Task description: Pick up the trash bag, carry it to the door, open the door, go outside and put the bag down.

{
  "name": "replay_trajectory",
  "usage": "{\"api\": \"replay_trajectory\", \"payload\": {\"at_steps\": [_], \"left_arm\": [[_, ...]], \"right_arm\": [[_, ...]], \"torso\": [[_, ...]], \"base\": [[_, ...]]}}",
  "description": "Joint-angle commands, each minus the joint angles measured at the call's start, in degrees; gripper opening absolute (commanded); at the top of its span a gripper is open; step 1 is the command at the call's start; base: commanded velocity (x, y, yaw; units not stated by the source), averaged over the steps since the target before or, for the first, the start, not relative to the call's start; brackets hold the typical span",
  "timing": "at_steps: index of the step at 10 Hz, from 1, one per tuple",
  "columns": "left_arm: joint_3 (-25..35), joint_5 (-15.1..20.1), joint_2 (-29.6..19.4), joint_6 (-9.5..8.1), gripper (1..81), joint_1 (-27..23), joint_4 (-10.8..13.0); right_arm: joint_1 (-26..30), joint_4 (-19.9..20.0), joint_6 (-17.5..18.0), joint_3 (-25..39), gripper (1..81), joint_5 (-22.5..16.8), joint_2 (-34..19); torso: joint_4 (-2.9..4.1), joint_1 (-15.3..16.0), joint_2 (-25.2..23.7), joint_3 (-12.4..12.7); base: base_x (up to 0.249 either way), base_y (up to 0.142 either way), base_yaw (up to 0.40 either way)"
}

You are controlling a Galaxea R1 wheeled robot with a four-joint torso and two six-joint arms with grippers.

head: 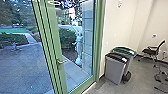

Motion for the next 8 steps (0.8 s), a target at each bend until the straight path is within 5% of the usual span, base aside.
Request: {"api": "replay_trajectory", "payload": {"at_steps": [1, 8], "left_arm": [[-0.03, 3.61, -0.22, 0.42, 1.0, -2.82, 0.26], [-0.03, 3.61, -0.30, 0.42, 1.0, -2.73, 0.26]], "right_arm": [[1.84, 0.00, -0.11, 0.19, 81.1, -3.38, 0.23], [1.93, 0.00, -0.11, 0.10, 81.1, -3.47, 0.32]], "torso": [[0.00, 0.00, 0.00, 0.00], [0.00, 0.00, 0.00, 0.00]], "base": [[0.133, 0.000, 0.000], [0.133, 0.000, 0.000]]}}
